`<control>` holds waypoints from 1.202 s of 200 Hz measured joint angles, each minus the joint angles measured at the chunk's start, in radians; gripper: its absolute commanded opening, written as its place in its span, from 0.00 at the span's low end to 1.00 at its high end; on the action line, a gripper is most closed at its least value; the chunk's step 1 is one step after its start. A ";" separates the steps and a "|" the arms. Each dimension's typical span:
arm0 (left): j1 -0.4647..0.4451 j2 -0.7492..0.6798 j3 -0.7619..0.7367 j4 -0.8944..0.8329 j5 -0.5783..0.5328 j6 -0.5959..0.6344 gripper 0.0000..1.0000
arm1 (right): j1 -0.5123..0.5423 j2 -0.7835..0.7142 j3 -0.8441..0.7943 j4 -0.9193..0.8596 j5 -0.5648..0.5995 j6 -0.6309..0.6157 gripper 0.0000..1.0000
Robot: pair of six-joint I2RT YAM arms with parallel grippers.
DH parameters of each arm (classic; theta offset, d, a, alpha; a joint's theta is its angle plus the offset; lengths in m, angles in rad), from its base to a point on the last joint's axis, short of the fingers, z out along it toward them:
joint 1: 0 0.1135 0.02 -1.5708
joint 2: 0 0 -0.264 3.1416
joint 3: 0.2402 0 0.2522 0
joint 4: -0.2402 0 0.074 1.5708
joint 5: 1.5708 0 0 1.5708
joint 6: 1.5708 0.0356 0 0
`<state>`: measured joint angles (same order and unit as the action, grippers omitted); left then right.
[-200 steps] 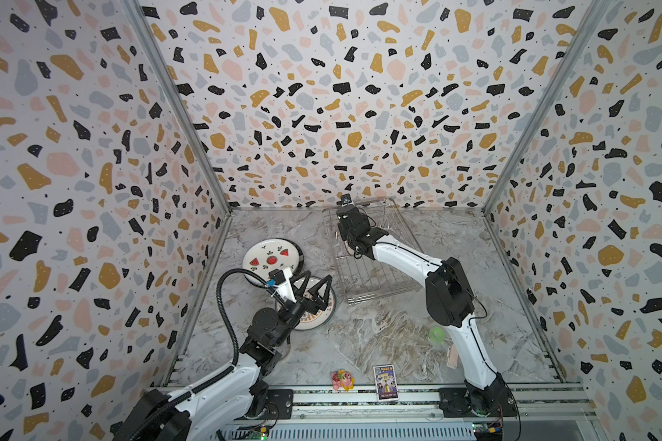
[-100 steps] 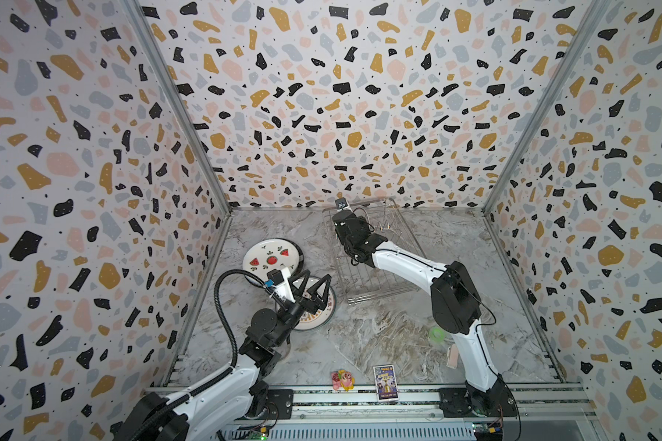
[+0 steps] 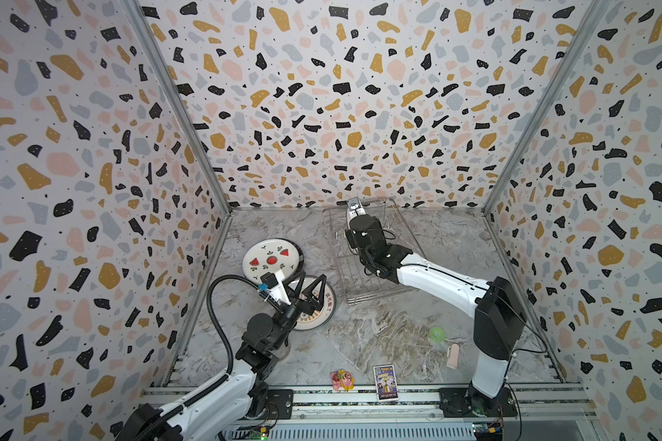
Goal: Unload the plates from the dish rack
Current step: 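Lift the sunburst plate up out of the rack with the right gripper, then carry the sunburst plate toward the left gripper while the left gripper reaches its rim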
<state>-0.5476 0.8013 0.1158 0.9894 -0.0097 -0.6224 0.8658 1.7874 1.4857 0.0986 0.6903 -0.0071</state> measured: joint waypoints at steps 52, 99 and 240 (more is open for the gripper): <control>-0.002 -0.006 -0.003 0.000 0.055 -0.002 1.00 | 0.014 -0.298 -0.296 0.102 -0.074 0.025 0.05; -0.052 -0.027 -0.003 -0.001 0.110 0.007 0.99 | -0.079 -0.589 -0.548 0.164 -0.328 0.135 0.05; -0.195 -0.046 -0.001 0.004 0.242 0.058 1.00 | -0.299 -1.033 -1.006 0.369 -0.961 0.432 0.04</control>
<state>-0.7422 0.7555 0.1146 0.9936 0.2321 -0.5640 0.5663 0.7540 0.4793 0.4675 -0.2710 0.4248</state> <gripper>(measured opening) 0.997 0.098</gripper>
